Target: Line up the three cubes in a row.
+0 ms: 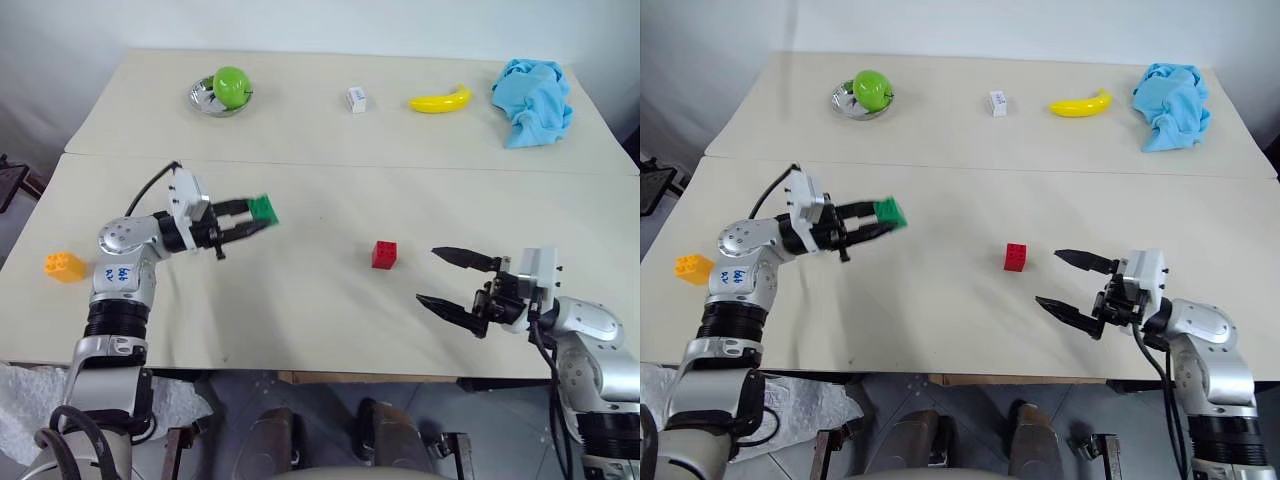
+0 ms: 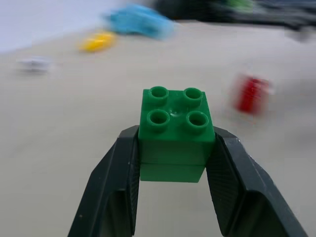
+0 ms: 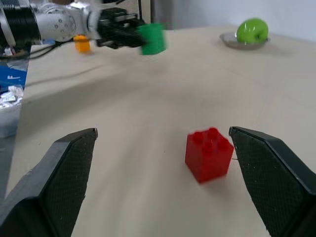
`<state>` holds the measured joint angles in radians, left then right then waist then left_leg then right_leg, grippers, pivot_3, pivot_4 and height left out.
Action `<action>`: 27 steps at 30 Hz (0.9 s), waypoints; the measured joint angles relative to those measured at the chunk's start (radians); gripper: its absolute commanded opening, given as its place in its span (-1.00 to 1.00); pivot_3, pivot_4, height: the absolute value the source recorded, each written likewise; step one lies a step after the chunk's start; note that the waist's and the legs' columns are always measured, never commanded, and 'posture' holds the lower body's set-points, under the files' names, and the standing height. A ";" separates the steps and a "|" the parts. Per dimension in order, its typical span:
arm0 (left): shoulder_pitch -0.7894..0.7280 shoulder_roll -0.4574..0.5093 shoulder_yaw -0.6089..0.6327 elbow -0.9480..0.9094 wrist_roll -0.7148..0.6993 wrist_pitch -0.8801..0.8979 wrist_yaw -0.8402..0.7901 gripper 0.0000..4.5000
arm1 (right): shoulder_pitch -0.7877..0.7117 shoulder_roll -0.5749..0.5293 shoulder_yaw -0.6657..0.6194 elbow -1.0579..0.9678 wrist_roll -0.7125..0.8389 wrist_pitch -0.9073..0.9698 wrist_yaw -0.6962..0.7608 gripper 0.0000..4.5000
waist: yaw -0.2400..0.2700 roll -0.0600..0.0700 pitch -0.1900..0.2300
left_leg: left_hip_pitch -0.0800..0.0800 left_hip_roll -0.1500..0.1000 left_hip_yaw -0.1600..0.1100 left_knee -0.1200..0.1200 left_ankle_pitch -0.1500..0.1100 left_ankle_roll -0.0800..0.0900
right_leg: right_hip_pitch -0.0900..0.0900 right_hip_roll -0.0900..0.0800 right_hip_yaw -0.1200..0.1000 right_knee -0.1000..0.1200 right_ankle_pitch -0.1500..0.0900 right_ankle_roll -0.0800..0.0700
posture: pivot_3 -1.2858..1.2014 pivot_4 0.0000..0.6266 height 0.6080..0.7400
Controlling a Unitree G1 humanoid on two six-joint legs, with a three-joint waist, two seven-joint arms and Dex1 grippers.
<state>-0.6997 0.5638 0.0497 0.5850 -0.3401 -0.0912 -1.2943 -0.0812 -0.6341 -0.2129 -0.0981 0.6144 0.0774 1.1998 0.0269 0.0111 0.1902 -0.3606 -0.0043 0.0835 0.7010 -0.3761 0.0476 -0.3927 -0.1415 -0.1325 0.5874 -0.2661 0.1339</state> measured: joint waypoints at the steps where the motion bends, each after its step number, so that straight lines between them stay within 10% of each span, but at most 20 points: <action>1: -0.027 -0.017 -0.022 0.057 0.013 -0.029 -0.051 -0.33 | 0.021 -0.012 -0.016 -0.014 0.009 0.010 0.006 1.00 | 0.004 0.000 0.000 | 0.000 0.000 -0.001 0.000 0.000 0.000 | 0.001 0.000 0.000 0.000 0.000 0.000 | 0.03 -0.52 1.00; 12: -0.300 -0.245 -0.142 0.548 0.209 -0.268 -0.099 -0.33 | 0.108 -0.035 -0.068 -0.064 0.043 0.035 0.024 1.00 | -0.004 -0.002 0.000 | -0.003 0.000 0.004 0.002 0.000 0.001 | -0.003 0.002 0.001 0.000 0.001 0.001 | 0.03 -0.52 1.00; 23: -0.367 -0.262 -0.133 0.675 0.300 -0.311 -0.007 -0.33 | 0.169 -0.018 -0.067 -0.131 0.042 0.030 -0.008 1.00 | 0.000 -0.002 0.000 | -0.007 0.000 0.002 0.007 0.000 0.001 | -0.004 0.001 0.000 0.002 0.001 0.002 | 0.03 -0.52 1.00; 27: -0.372 -0.259 -0.128 0.686 0.312 -0.277 -0.040 0.20 | 0.174 -0.018 -0.067 -0.132 0.039 0.030 -0.012 1.00 | -0.002 -0.002 0.000 | -0.007 0.000 0.002 0.009 0.000 0.002 | -0.004 0.001 0.000 0.003 0.001 0.002 | 0.03 -0.52 1.00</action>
<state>-1.0716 0.3045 -0.0779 1.2709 -0.0284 -0.3683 -1.3344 0.0925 -0.6521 -0.2796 -0.2305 0.6535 0.1077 1.1879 0.0244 0.0090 0.1905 -0.3677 -0.0040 0.0853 0.7101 -0.3762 0.0491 -0.3969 -0.1402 -0.1321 0.5899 -0.2647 0.1363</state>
